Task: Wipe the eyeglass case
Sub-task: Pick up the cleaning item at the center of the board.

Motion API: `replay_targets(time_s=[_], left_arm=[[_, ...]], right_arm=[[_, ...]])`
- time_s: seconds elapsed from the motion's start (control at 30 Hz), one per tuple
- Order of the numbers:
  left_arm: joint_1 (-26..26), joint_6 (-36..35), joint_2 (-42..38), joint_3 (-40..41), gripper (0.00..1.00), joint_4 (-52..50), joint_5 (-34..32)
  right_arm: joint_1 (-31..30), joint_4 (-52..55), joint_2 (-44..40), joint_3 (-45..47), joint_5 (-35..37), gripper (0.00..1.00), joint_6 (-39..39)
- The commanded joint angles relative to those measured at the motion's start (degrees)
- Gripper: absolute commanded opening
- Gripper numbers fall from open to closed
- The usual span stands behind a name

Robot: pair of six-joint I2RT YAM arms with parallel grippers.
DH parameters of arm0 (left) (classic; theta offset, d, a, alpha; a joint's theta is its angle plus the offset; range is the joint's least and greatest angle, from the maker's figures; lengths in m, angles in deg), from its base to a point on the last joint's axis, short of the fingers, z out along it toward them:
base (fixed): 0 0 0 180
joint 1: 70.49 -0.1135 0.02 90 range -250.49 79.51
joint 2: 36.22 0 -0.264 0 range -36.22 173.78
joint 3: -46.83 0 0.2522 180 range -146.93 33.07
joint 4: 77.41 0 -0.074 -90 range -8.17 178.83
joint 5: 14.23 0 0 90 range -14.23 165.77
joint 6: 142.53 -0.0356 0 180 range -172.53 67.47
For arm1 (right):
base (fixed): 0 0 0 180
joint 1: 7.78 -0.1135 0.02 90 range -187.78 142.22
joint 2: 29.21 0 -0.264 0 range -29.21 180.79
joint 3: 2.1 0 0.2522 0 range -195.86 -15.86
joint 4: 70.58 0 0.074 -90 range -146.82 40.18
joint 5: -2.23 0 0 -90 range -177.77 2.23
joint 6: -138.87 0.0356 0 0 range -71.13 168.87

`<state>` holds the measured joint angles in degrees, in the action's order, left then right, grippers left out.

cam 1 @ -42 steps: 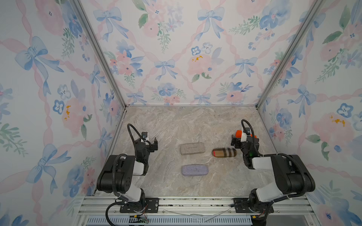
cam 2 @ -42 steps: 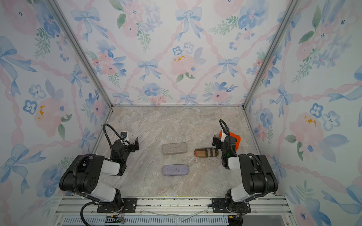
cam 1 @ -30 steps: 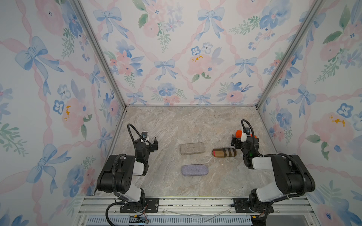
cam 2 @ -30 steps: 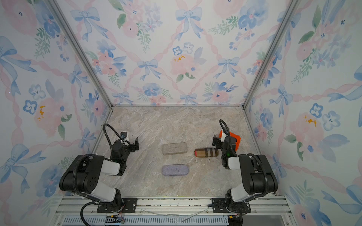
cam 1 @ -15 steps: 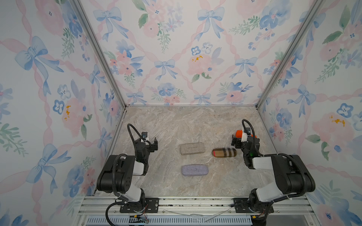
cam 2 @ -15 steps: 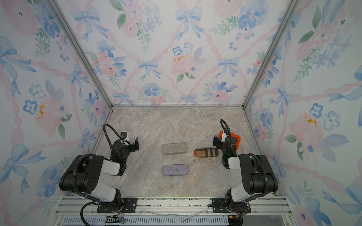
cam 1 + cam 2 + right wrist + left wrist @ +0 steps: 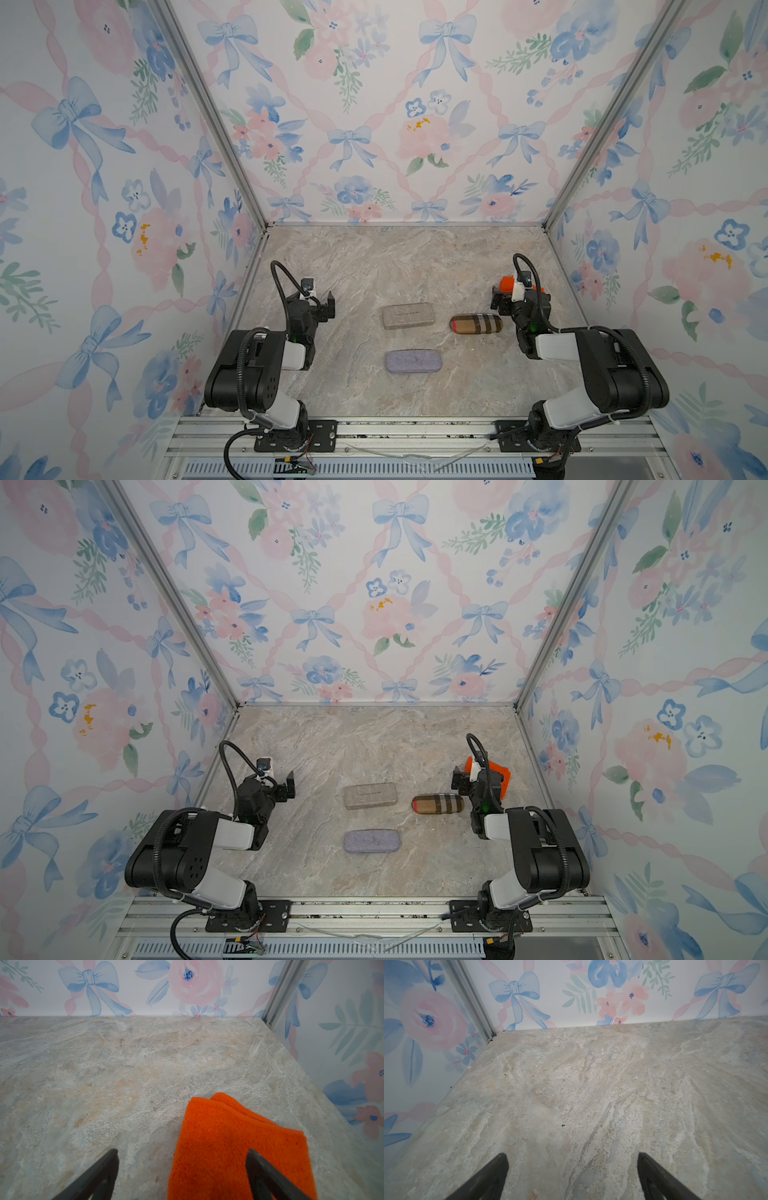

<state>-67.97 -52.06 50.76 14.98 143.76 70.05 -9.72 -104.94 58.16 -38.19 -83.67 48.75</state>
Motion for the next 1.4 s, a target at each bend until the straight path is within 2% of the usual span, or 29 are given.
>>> replay_targets(time_s=[0.0, 0.1, 0.23, 0.3, 0.37, 0.53, 0.63, 0.73, 0.8, 0.9, 1.0, 1.03, 1.1, 1.2, 1.37], left_arm=[[-0.59, 1.00, -3.81, -10.25, 0.98, -19.63, -1.68], [-0.17, 2.73, -5.24, -13.48, 0.98, -25.58, -5.83], [0.83, 9.37, -6.61, -22.06, 0.98, -44.16, -10.53], [2.10, 11.11, -5.41, -28.82, 0.98, -53.60, -12.60], [4.51, 10.80, -4.73, -32.49, 0.98, -56.90, -13.41], [7.05, 14.93, -7.49, -32.34, 0.98, -57.24, -6.91], [10.43, 15.87, -8.95, -34.87, 0.93, -60.28, -5.78], [14.04, 16.04, -11.30, -36.92, 0.89, -61.13, -1.66], [18.36, 14.42, -12.40, -37.71, 0.90, -61.16, -4.01], [23.66, 13.29, -13.40, -38.08, 0.91, -60.45, -6.01], [25.75, 12.76, -14.96, -36.71, 0.93, -56.26, -2.83], [26.21, 13.24, -15.20, -36.67, 0.97, -55.09, -2.54], [26.77, 14.53, -15.27, -36.65, 0.93, -52.80, -2.77], [27.55, 15.53, -14.73, -35.42, 0.94, -47.60, -0.79], [29.15, 14.88, -11.01, -36.98, 0.95, -45.84, 0.18]], right_arm=[[-0.25, 9.90, -6.09, -4.31, -1.29, 0.96, -0.45], [0.45, 23.51, -12.16, -9.24, -2.15, 0.96, 2.36], [5.98, 31.83, -17.25, -12.29, -10.07, 0.96, 17.72], [7.64, 41.06, -17.79, -16.20, -10.25, 0.96, 20.54], [8.87, 44.50, -18.59, -17.50, -12.87, 0.96, 21.29], [11.28, 44.03, -24.71, -14.17, -14.57, 0.96, 23.53], [9.97, 53.12, -26.58, -17.38, -12.60, 0.97, 20.43], [7.32, 63.06, -26.74, -22.08, -10.10, 0.98, 17.63], [5.51, 68.28, -25.71, -25.70, -9.52, 0.99, 16.62], [1.30, 77.57, -21.81, -32.40, -5.35, 0.99, 14.02], [-0.69, 84.10, -16.95, -36.83, -2.32, 0.96, 12.84], [-0.68, 85.60, -15.53, -37.68, -1.51, 0.94, 12.71], [-0.76, 87.16, -13.39, -38.44, 0.42, 0.92, 12.74], [-0.78, 86.62, -10.78, -38.42, 1.17, 0.92, 13.22], [-0.78, 90.06, 0.83, -44.72, 2.37, 0.89, 13.68]])
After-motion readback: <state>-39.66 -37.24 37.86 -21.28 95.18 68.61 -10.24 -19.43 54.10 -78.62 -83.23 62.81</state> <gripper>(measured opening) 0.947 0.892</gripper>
